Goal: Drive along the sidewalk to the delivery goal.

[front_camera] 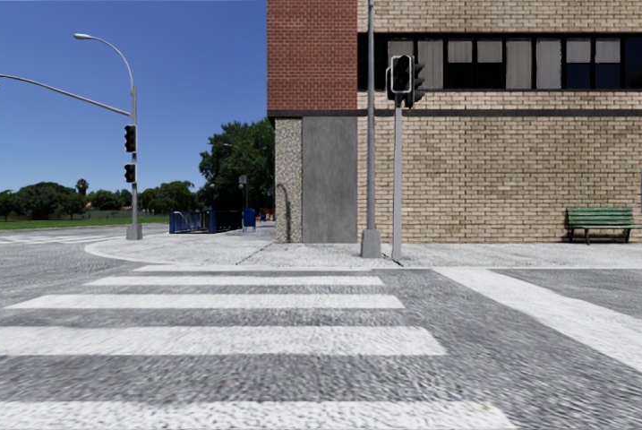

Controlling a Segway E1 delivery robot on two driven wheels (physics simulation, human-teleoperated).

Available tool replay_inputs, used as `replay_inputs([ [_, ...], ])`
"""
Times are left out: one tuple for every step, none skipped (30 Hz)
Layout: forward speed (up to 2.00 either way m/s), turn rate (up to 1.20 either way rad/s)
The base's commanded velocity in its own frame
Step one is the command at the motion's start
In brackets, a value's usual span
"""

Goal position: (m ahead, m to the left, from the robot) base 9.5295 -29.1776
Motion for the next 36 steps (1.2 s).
replay_inputs([
  [2.0,0.0],
  [2.0,0.0],
  [2.0,0.0],
  [2.0,0.0],
  [2.0,0.0],
  [2.0,0.0],
  [2.0,0.0],
  [2.0,0.0],
  [2.0,0.0],
  [2.0,0.0],
  [2.0,0.0],
  [2.0,0.0],
  [2.0,0.0],
  [2.0,0.0],
  [2.0,0.0],
  [2.0,0.0],
  [2.0,0.0],
  [2.0,0.0],
  [2.0,0.0],
  [2.0,0.0],
  [2.0,0.0],
  [2.0,0.0],
  [2.0,0.0],
  [2.0,0.0],
  [2.0,0.0],
  [2.0,0.0],
  [2.0,0.0],
  [2.0,0.0],
  [2.0,0.0],
  [2.0,0.0],
  [2.0,0.0],
  [2.0,0.0],
  [2.0,0.0],
  [2.0,0.0],
  [2.0,0.0],
  [2.0,0.0],
])
